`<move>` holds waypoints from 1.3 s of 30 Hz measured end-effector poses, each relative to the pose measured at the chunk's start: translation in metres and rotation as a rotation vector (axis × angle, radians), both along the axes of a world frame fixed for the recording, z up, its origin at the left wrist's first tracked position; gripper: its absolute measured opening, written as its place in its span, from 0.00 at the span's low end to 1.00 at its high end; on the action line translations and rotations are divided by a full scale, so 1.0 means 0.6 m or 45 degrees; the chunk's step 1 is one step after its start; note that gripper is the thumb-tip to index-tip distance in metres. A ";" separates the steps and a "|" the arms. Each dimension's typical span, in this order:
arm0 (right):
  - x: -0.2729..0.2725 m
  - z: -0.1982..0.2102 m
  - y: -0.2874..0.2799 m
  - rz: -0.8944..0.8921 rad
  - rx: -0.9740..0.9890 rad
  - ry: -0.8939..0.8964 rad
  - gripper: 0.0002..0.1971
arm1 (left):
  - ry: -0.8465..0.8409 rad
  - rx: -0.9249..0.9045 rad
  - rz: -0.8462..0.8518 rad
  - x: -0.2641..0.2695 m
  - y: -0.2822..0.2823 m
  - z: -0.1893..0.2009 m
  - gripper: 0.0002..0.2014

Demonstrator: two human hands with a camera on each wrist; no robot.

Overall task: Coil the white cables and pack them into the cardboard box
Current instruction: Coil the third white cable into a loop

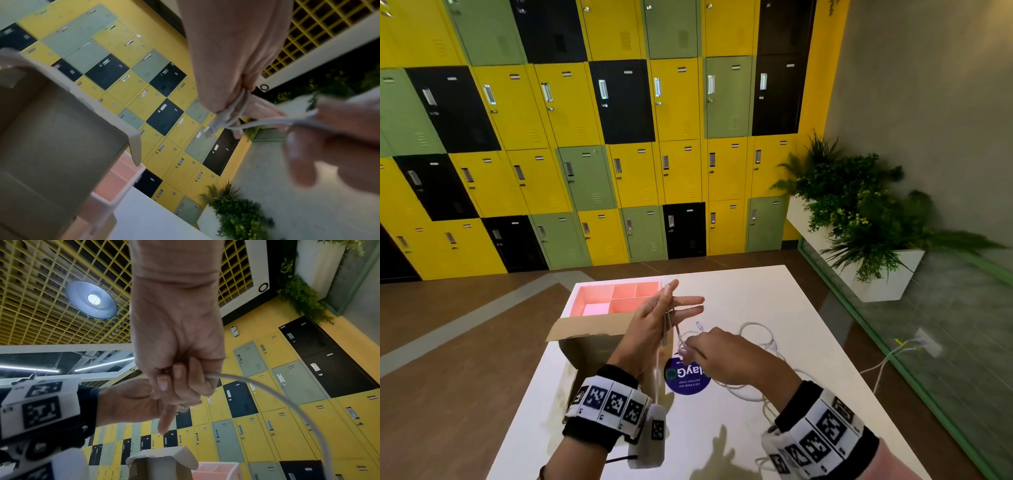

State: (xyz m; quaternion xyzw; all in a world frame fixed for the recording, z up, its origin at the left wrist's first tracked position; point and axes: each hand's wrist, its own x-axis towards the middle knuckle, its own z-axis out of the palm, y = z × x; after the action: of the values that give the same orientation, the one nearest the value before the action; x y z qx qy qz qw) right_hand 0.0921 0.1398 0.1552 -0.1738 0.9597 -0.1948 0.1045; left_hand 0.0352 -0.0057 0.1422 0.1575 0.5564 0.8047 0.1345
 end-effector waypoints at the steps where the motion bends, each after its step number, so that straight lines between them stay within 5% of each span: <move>1: 0.003 0.005 0.000 0.028 0.005 0.009 0.16 | 0.030 -0.078 0.021 -0.003 -0.001 -0.005 0.20; 6: 0.001 0.033 0.009 0.047 -0.172 0.259 0.12 | 0.147 -0.503 0.019 -0.003 -0.010 -0.027 0.22; 9: -0.017 0.045 0.021 -0.023 -0.447 0.389 0.10 | 0.117 -0.563 -0.077 0.007 -0.010 -0.023 0.20; 21: -0.050 0.008 0.040 -0.276 -0.953 0.543 0.10 | -0.190 0.099 -0.498 0.013 -0.001 -0.009 0.25; 25: -0.049 -0.015 0.041 -0.295 -0.983 0.482 0.11 | -0.199 0.222 -0.542 0.011 0.001 -0.010 0.15; 34: -0.033 -0.024 0.036 -0.143 -0.865 0.222 0.15 | -0.263 0.371 -0.574 0.010 -0.008 -0.017 0.12; 39: -0.026 -0.020 0.033 -0.041 -0.858 0.190 0.07 | -0.277 0.452 -0.649 0.011 -0.008 -0.017 0.11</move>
State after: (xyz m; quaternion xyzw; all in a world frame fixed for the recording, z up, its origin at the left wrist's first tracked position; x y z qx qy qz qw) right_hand 0.0764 0.1594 0.1432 -0.1973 0.8490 -0.4891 -0.0325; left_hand 0.0420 -0.0103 0.1318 0.2258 0.3324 0.8416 0.3607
